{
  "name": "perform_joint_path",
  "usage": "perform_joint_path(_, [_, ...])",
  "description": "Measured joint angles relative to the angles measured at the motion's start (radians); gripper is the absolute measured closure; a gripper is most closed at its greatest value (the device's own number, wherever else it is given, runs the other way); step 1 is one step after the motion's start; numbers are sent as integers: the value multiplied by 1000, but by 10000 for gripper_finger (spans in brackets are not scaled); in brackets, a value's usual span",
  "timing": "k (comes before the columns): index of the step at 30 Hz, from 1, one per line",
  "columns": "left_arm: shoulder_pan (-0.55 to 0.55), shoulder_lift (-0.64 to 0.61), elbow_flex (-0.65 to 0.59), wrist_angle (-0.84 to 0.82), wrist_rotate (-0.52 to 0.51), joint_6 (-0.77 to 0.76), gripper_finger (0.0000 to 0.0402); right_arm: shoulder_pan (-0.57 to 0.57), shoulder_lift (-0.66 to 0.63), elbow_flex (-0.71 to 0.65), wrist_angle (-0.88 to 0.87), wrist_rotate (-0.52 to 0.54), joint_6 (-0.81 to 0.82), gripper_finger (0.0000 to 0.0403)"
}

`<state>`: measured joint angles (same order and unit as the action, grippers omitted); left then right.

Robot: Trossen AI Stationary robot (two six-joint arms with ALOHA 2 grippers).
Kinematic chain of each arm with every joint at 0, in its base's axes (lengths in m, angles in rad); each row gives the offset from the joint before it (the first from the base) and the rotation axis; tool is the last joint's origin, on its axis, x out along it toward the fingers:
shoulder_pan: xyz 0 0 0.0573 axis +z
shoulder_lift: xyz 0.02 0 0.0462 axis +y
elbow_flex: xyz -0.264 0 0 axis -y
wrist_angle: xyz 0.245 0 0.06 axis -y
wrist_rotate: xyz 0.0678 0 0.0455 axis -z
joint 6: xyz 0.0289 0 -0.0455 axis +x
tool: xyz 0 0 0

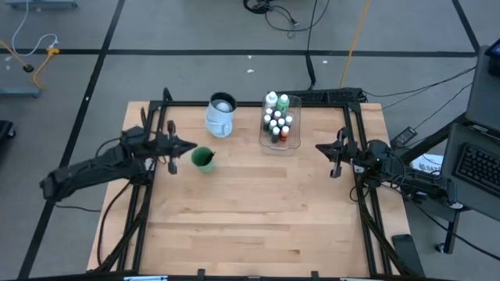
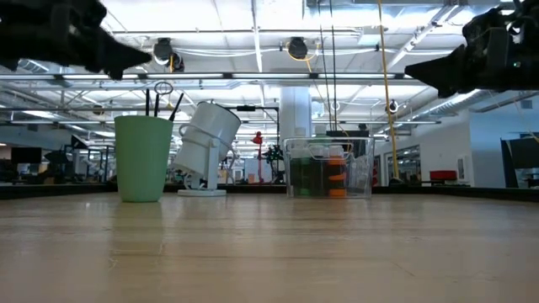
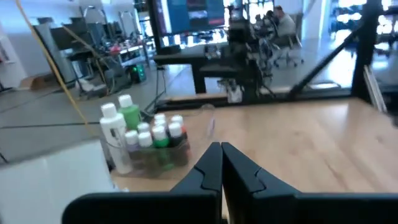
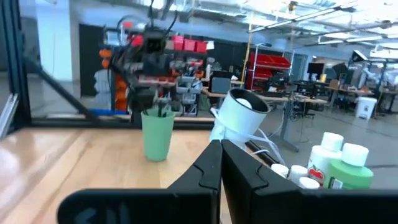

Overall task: Pick & Place Paint Supplies
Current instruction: Return to Home Position

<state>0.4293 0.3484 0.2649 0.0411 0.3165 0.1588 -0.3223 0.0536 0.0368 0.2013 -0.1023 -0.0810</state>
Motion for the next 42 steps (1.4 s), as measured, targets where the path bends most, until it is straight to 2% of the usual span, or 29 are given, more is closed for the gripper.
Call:
perform_joint_path(3, [-8, -74, -84, 4, 11, 90, 401, -5, 0, 0, -5, -3, 50, 402])
perform_joint_path(5, [-14, -134, -149, 48, 59, 155, 401, -5, 0, 0, -9, -18, 78, 402])
perform_joint_path(9, [-2, -234, -245, 100, 133, 173, 401, -5, 0, -7, -29, -32, 108, 402])
perform_joint_path(12, [25, -264, -252, 32, 139, 159, 401, -5, 0, -23, -38, -30, 83, 403])
perform_joint_path(16, [53, -264, -252, 42, 275, 126, 401, -4, 0, -23, -64, -26, 78, 403])
perform_joint_path(18, [57, -265, -253, 49, 311, 103, 401, 3, 0, -23, -50, -24, 80, 403])
perform_joint_path(26, [57, -265, -253, 53, 312, 109, 401, 88, 19, -23, -50, 105, 45, 403])
perform_joint_path(30, [57, -265, -254, 53, 312, 106, 401, 91, 19, -23, -32, 112, 85, 403])
perform_joint_path(34, [57, -252, -252, 35, 258, 108, 402, 91, 19, -23, -59, 207, 93, 403])
perform_joint_path(42, [57, -230, -252, 34, 241, 92, 401, 91, 19, -23, -49, 176, 108, 403])
